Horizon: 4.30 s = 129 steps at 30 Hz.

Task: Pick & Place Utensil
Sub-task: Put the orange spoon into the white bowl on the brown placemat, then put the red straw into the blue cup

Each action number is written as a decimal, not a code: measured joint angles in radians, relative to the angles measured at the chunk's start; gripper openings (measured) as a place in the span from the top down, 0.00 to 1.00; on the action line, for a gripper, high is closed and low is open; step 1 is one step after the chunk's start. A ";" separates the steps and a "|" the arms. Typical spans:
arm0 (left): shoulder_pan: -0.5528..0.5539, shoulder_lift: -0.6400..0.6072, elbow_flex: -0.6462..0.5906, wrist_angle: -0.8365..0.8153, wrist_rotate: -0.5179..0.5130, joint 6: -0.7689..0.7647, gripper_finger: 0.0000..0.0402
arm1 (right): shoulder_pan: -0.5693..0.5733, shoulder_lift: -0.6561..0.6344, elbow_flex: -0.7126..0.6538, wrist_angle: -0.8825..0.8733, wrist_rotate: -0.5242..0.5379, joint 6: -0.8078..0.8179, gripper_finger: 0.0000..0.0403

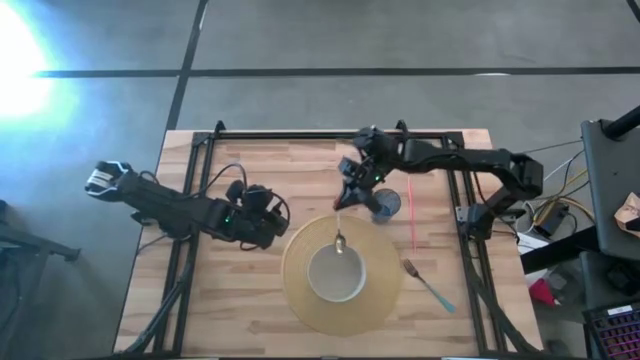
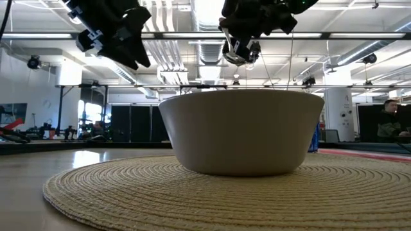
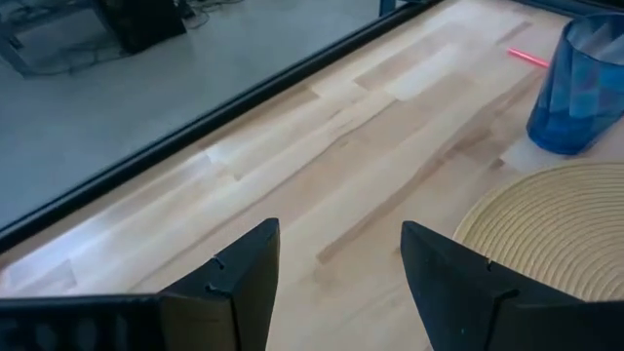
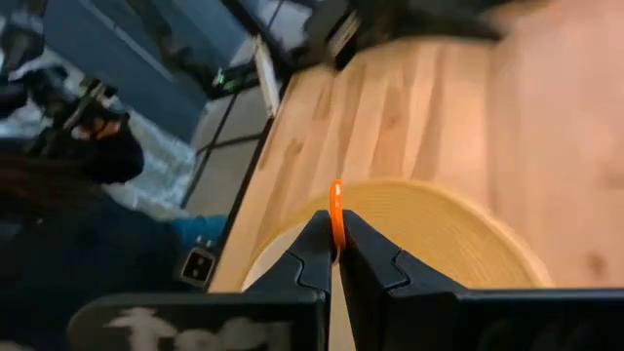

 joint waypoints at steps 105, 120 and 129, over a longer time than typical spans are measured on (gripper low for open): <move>0.073 -0.044 -0.104 0.204 0.104 0.180 0.48 | 0.221 -0.164 -0.026 -0.380 0.473 -0.077 0.77; 0.305 -0.049 -0.104 0.340 0.416 0.458 0.48 | 0.253 -0.466 -0.313 -0.392 0.665 0.352 0.77; 0.353 -0.050 -0.104 0.400 0.527 0.555 0.48 | 0.319 -0.583 -0.465 -0.390 0.717 0.630 0.80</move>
